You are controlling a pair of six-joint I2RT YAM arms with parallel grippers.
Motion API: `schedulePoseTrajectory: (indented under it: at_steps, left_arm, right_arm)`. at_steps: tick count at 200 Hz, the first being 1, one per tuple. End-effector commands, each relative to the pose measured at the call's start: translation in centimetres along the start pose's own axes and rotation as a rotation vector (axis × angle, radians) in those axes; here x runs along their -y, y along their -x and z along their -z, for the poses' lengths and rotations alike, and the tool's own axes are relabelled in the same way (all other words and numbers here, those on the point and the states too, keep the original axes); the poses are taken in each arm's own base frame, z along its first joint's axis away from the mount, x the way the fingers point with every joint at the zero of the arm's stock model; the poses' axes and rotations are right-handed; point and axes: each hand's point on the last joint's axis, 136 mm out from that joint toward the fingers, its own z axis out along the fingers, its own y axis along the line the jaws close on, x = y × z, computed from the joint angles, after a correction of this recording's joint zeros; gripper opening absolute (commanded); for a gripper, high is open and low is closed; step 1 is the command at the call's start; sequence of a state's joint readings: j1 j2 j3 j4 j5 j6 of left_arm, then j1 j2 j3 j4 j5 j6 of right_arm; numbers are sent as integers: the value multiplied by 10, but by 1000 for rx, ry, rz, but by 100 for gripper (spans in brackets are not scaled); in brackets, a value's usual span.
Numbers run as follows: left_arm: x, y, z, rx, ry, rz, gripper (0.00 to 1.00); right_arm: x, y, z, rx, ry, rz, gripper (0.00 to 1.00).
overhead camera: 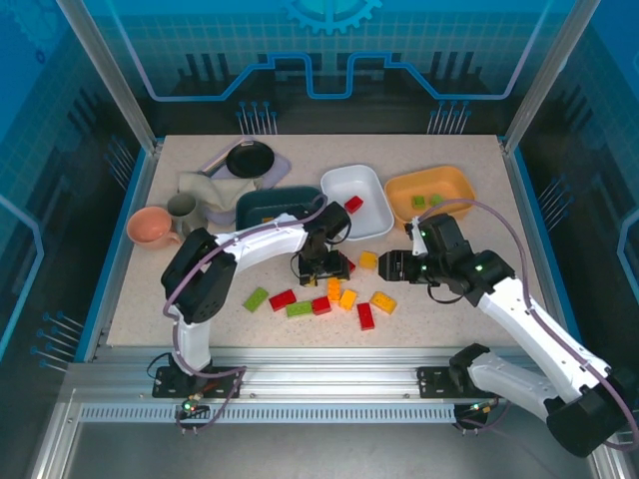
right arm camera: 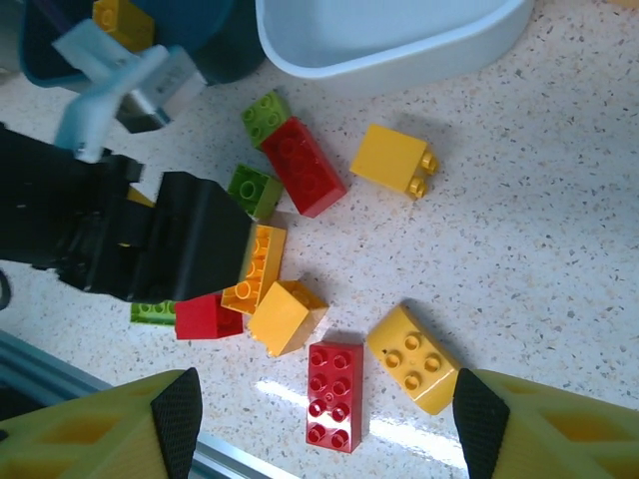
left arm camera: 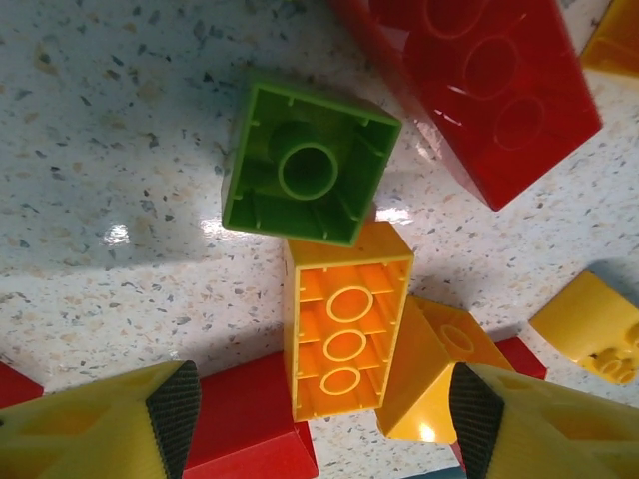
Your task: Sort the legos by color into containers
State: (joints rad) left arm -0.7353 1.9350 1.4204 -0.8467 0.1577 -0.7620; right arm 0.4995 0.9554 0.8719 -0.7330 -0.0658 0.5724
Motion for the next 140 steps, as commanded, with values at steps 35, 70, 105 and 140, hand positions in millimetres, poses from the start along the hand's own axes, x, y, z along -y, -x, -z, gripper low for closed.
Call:
schedulePoseTrajectory:
  at_steps: [35, 70, 105, 140]
  left_arm:
    - [6, 2, -17, -2, 68, -1, 65]
    - [4, 5, -27, -9, 91, -2, 57]
    - [4, 6, -34, -9, 98, -10, 45]
    - [5, 11, -25, 29, 99, -23, 32]
  right_arm:
    - [-4, -11, -3, -34, 33, 9, 70]
    - [-2, -13, -4, -44, 28, 14, 70]
    - [-3, -12, -6, -46, 34, 8, 70]
    - [-5, -10, -3, -40, 40, 8, 69]
